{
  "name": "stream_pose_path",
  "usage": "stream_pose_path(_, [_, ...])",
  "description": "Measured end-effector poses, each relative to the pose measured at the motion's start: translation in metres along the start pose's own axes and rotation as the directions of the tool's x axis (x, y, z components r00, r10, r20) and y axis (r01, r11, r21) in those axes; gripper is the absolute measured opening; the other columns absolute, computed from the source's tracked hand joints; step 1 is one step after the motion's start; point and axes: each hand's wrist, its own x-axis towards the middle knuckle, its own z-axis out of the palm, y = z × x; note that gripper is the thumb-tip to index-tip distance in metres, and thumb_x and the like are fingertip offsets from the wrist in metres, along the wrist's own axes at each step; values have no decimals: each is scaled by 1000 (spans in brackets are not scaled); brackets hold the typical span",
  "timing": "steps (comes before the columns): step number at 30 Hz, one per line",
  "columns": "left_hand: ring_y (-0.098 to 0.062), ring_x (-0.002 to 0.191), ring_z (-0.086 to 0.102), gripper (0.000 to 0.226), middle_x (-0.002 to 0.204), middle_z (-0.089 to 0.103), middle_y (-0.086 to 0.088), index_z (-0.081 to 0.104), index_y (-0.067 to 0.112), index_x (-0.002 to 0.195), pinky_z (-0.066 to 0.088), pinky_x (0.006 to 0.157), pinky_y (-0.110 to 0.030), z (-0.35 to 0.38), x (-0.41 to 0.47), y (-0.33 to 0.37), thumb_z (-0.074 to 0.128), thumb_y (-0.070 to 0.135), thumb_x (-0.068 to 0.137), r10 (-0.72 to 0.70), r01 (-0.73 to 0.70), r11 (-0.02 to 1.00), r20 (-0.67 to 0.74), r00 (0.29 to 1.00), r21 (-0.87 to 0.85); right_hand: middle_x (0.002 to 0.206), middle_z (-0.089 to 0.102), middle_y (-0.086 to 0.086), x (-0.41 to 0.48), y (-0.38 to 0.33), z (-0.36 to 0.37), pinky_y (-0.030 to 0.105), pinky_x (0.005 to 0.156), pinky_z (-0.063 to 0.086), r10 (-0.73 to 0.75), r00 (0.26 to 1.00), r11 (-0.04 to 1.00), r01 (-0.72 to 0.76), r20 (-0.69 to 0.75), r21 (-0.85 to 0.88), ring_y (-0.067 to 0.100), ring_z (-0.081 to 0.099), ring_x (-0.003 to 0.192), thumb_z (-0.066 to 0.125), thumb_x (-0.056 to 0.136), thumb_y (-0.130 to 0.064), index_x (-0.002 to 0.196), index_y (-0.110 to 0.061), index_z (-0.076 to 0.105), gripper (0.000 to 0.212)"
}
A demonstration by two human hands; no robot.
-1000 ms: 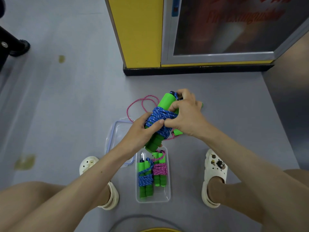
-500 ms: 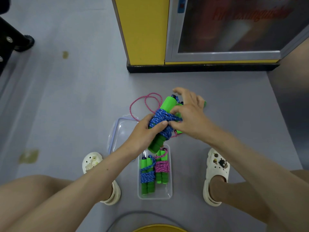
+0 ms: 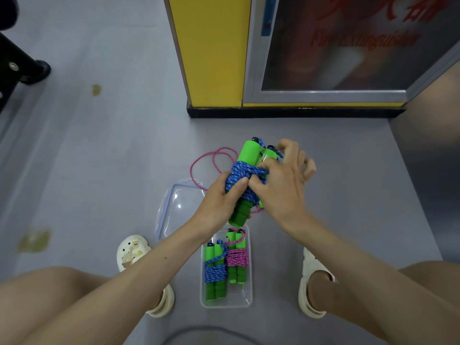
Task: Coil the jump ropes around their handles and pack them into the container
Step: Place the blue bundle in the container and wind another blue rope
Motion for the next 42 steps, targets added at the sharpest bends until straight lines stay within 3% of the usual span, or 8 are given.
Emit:
stream_pose_path(2, [-28, 85, 69, 24, 101, 69, -11, 55, 20, 113, 56, 81, -50, -1, 0, 0, 53, 37, 96, -16, 16, 1000, -6, 1000, -12, 116, 43, 6, 7, 4, -3, 32, 92, 15, -77, 996, 997, 76, 51, 7, 16, 32, 107, 70, 75, -28, 76, -14, 70, 14])
stream_pose_path(5, [-24, 69, 69, 30, 95, 69, -11, 52, 14, 119, 60, 66, -45, -4, -2, 1, 50, 34, 97, -68, 70, 995, 32, 997, -67, 113, 32, -3, 17, 8, -10, 25, 89, 11, -150, 961, 988, 136, 233, 74, 15, 33, 114, 69, 82, -33, 84, -16, 73, 17])
stream_pose_path(11, [-27, 59, 69, 33, 89, 71, -11, 51, 13, 122, 56, 51, -33, -9, -6, 0, 50, 34, 97, -121, 126, 989, 69, 990, -83, 114, 25, -7, 18, 9, -11, 19, 88, 6, -127, 913, 986, 75, 388, 146, 11, 27, 120, 65, 85, -37, 91, -22, 71, 17])
stream_pose_path(16, [-24, 63, 70, 27, 92, 71, -9, 52, 14, 119, 58, 55, -35, -10, -4, 0, 52, 30, 97, -104, 106, 994, 56, 993, -40, 115, 28, -6, 20, 8, -12, 17, 85, 5, -75, 893, 985, -4, 444, 173, 12, 27, 122, 62, 85, -46, 85, -26, 70, 21])
stream_pose_path(20, [-24, 81, 71, 12, 100, 71, -6, 56, 26, 107, 59, 75, -45, -7, -2, -5, 53, 32, 96, -68, 67, 997, 55, 996, 28, 116, 28, -6, 22, 10, -15, 23, 92, 8, -45, 873, 988, -34, 486, 152, 14, 28, 122, 62, 83, -51, 84, -24, 70, 29])
stream_pose_path(23, [-24, 77, 72, 11, 99, 71, -7, 55, 27, 106, 60, 68, -42, -6, -4, -4, 53, 32, 96, -79, 77, 997, 72, 994, 18, 116, 27, -6, 22, 11, -17, 30, 101, 12, -26, 848, 985, -67, 529, 156, 14, 27, 123, 65, 82, -49, 79, -28, 64, 21])
stream_pose_path(34, [-25, 63, 70, 17, 93, 71, -9, 52, 20, 112, 59, 57, -35, -7, -5, 3, 52, 26, 97, -101, 105, 994, 118, 988, -29, 116, 25, -4, 29, 11, -24, 31, 102, 15, -73, 822, 989, -14, 565, 148, 14, 25, 120, 68, 83, -37, 83, -26, 58, 14])
stream_pose_path(42, [-29, 64, 68, 18, 89, 69, -9, 52, 17, 112, 59, 59, -42, -3, -3, 5, 53, 26, 97, -98, 99, 995, 99, 990, -9, 110, 33, -2, 23, 8, -18, 29, 97, 13, -175, 912, 975, 212, 371, -61, 16, 32, 113, 66, 81, -35, 87, -15, 67, 21])
